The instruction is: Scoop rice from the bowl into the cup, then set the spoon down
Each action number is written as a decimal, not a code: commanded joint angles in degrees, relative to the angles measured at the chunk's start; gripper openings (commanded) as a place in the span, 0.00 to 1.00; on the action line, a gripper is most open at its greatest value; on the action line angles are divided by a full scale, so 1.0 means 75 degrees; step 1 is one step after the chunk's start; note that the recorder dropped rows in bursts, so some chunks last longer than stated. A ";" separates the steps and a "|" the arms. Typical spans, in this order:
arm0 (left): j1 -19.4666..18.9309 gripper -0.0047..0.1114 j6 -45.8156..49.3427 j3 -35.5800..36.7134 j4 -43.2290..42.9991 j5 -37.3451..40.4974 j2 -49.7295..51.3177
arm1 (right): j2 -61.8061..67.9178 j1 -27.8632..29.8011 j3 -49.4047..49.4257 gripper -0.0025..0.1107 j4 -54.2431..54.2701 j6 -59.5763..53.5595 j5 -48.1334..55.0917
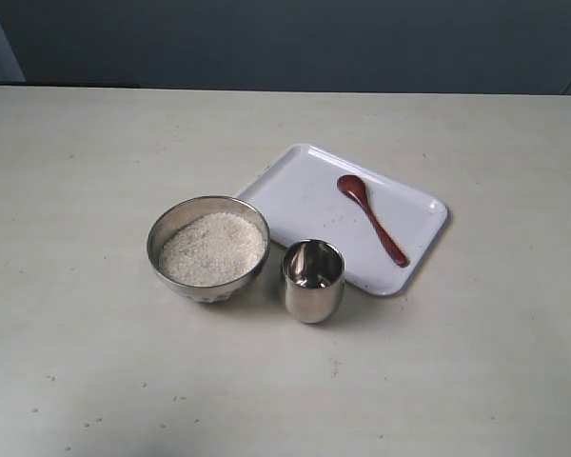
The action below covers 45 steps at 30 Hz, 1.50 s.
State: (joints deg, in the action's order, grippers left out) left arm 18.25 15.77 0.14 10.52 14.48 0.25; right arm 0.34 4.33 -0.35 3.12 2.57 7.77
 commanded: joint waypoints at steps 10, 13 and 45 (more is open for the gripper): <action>0.0038 0.04 -0.0027 -0.0018 -0.0007 -0.0091 -0.0033 | -0.0045 0.0045 0.0047 0.01 0.0004 0.0001 -0.0131; 0.0038 0.04 -0.0027 -0.0018 -0.0007 -0.0091 -0.0033 | -0.0045 0.0045 0.0047 0.01 0.0004 0.0001 -0.0131; 0.0038 0.04 -0.0027 -0.0018 -0.0007 -0.0091 -0.0033 | -0.0045 0.0045 0.0047 0.01 0.0023 0.0001 -0.0093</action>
